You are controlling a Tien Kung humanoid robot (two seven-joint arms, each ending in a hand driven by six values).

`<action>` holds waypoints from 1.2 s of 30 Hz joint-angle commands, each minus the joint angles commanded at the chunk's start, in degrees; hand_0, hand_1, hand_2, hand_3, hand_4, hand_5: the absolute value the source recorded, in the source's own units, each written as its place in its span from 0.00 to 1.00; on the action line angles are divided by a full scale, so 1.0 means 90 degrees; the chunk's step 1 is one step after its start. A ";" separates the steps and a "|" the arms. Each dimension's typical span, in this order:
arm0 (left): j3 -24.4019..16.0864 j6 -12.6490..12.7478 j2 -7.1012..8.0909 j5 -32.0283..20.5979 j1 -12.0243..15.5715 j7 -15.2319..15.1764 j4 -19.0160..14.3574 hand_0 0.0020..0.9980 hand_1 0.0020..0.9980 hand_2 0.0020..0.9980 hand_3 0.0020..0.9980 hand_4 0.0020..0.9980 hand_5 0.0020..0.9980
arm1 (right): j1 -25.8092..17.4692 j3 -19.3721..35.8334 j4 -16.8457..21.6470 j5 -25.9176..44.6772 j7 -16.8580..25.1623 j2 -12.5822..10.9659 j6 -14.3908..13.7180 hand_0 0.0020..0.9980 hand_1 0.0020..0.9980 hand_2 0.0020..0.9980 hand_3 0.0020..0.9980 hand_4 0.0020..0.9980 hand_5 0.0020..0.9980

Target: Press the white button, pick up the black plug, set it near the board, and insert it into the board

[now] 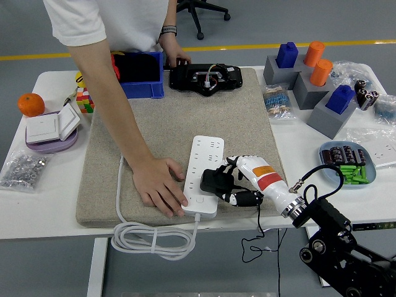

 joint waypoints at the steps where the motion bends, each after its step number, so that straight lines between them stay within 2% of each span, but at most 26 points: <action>1: -0.0003 0.0001 0.0001 0.0001 -0.0002 -0.0001 0.0000 0.71 0.70 0.67 0.72 0.72 0.31 | -0.0001 0.0004 -0.0002 -0.0004 0.0002 -0.0004 0.0008 0.31 0.21 0.24 0.42 0.71 0.00; 22: -0.0015 0.0005 -0.0024 -0.0013 -0.0013 -0.0007 0.0000 0.71 0.70 0.67 0.72 0.72 0.30 | 0.0145 -0.0239 0.0069 -0.0324 0.0019 -0.0065 0.0003 0.31 0.21 0.24 0.43 0.71 0.00; 36: -0.0033 0.0005 -0.0020 0.0005 -0.0013 0.0000 0.0000 0.71 0.70 0.67 0.72 0.72 0.30 | 0.0225 -0.0264 -0.0130 -0.0370 0.0001 -0.0075 0.0011 0.32 0.21 0.24 0.43 0.71 0.00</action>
